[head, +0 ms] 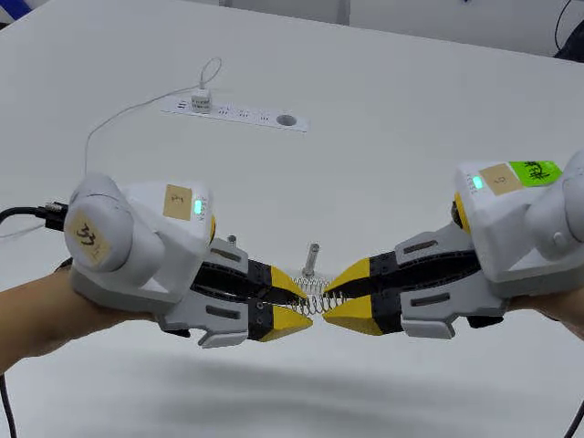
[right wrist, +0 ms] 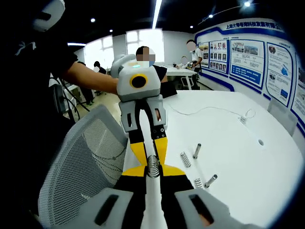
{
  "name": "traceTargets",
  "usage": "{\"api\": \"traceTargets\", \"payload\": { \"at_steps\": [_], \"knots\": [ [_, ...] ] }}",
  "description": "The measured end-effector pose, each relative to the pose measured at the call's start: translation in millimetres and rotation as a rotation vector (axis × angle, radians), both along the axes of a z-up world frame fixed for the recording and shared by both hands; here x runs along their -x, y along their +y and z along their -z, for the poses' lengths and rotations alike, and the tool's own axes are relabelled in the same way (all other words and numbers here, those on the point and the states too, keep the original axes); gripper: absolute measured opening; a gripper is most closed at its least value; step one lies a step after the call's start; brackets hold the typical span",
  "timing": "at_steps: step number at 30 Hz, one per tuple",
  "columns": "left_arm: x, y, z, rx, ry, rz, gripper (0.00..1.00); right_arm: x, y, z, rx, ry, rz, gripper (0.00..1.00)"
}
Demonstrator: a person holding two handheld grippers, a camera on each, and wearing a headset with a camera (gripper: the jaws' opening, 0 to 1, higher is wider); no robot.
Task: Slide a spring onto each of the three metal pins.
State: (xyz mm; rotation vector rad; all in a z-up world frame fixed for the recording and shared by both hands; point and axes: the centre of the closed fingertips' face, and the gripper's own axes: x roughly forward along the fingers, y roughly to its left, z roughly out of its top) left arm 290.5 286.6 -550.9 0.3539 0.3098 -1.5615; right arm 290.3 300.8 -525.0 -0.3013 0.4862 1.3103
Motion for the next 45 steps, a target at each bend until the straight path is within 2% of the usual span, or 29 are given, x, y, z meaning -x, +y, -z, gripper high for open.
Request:
{"api": "traceTargets", "payload": {
  "at_steps": [3,5,14,21,27,29,31,34,36,38,41,45],
  "knots": [
    [-1.5,-0.5,-0.2,0.006,0.003,-0.011,0.09,-0.8,3.6,-2.9,-0.006,-0.007,0.005,0.11],
    [-2.3,-0.9,-0.3,0.018,0.017,-0.020,0.09,-1.5,8.5,-6.6,-0.033,-0.003,0.012,0.10],
    [-5.2,0.8,-0.5,0.036,0.032,-0.055,0.09,-4.6,16.3,-9.6,-0.043,-0.010,0.014,0.10],
    [-3.2,-1.0,-1.0,0.042,0.032,-0.053,0.09,-5.5,21.3,-12.6,-0.060,0.005,0.022,0.10],
    [-0.6,-1.0,1.2,0.043,0.044,-0.052,0.10,-6.4,22.0,-10.2,-0.069,0.036,0.031,0.10],
    [1.8,-1.0,2.9,0.042,0.063,-0.045,0.10,-6.2,23.0,-9.0,-0.067,0.045,0.037,0.10],
    [0.1,1.7,3.6,0.038,0.057,-0.049,0.11,-6.2,23.1,-7.9,-0.053,0.039,0.041,0.10],
    [-1.9,4.6,-1.6,0.068,0.080,-0.062,0.12,-9.1,23.0,-12.2,-0.069,0.041,0.056,0.10],
    [-2.8,5.8,-4.4,0.086,0.096,-0.075,0.15,-14.3,21.0,-13.1,-0.081,0.040,0.067,0.10],
    [-3.3,6.5,-7.2,0.110,0.106,-0.087,0.24,-17.3,19.8,-16.0,-0.082,0.036,0.075,0.10],
    [-8.0,12.2,0.4,0.066,0.074,-0.108,0.29,-23.0,15.0,-19.7,-0.063,0.015,0.079,0.10],
    [-13.4,19.9,2.3,0.062,0.074,-0.142,0.33,-35.0,3.1,-26.2,-0.044,-0.014,0.106,0.10]
  ]
}}
